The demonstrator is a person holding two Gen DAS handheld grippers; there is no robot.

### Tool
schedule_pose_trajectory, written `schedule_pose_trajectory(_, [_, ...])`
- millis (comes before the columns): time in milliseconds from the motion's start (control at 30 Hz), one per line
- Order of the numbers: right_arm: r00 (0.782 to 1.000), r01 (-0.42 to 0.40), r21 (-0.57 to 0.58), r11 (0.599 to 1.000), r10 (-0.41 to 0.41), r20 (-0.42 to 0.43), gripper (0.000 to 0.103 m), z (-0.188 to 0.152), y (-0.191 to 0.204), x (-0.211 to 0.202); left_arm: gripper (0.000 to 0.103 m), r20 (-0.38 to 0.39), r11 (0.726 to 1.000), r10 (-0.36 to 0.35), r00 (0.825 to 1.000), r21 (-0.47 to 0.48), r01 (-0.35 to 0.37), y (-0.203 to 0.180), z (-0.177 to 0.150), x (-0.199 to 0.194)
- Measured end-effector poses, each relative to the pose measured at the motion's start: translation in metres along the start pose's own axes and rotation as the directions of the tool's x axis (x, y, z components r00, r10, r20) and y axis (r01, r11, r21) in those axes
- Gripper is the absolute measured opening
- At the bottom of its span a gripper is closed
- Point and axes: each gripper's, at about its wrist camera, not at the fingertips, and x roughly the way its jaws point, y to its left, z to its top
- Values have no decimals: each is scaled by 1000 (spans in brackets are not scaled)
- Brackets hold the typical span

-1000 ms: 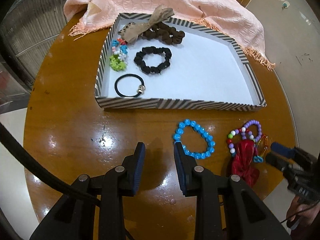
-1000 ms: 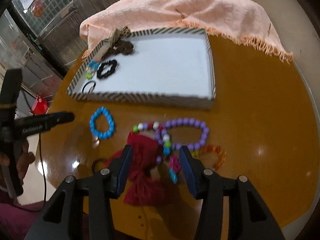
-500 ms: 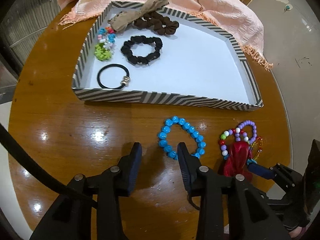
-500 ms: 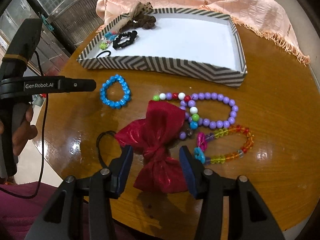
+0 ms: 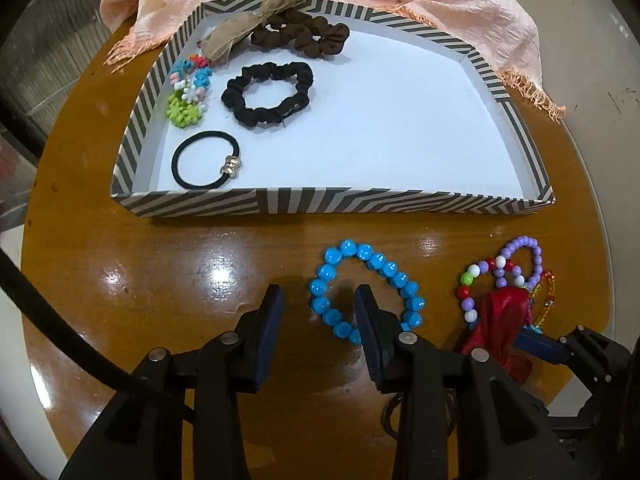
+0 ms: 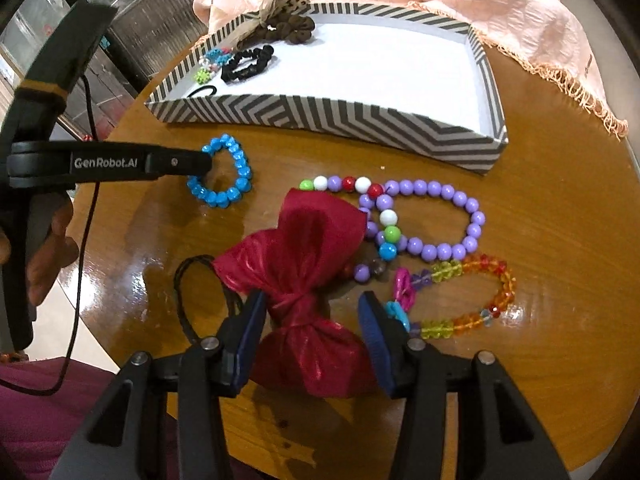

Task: Organize jewelry
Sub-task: 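Grasp the blue bead bracelet with the left gripper while the right moves over the red bow, then lift the blue bracelet with the left gripper while the right grasps the red bow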

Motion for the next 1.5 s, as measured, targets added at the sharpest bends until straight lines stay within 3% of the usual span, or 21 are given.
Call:
schedule_pose_trajectory(100, [1000, 14, -13, 1000, -14, 7, 51, 1, 2, 1, 35, 11, 1000, 24, 1000, 18, -25, -4, -1, 1])
schedule_pose_trajectory(167, [1000, 23, -15, 1000, -23, 16, 50, 1, 2, 1, 30, 19, 999, 32, 999, 24, -33, -8, -1, 2])
schedule_pose_trajectory(233, [999, 46, -37, 998, -45, 18, 38, 1, 5, 2, 13, 24, 999, 37, 999, 23, -37, -8, -1, 2])
schedule_pose_trajectory(267, [998, 53, -47, 997, -53, 17, 27, 1, 6, 2, 10, 23, 999, 30, 999, 21, -30, -8, 0, 3])
schedule_pose_trajectory(400, [999, 36, -49, 998, -35, 16, 18, 3, 8, -1, 7, -2, 999, -38, 999, -14, 38, -1, 1, 3])
schedule_pose_trajectory(567, [997, -28, -34, 999, 30, 66, 17, 13, 7, -26, 7, 23, 994, -105, 994, -9, 106, 5, 0, -21])
schedule_pose_trajectory(800, [986, -87, 1, 996, 86, 143, 17, 36, 3, -53, 7, 88, 990, -143, 986, 26, 141, 4, 9, -61])
schedule_pose_trajectory(1133, [976, -99, 22, 995, 93, 195, 17, 59, 0, -60, 7, 161, 991, -129, 979, 64, 120, -5, 30, -95])
schedule_pose_trajectory(1500, [970, -92, 71, 993, 73, 231, 18, 94, -22, -57, 7, 190, 991, -111, 975, 92, 95, -17, 57, -97])
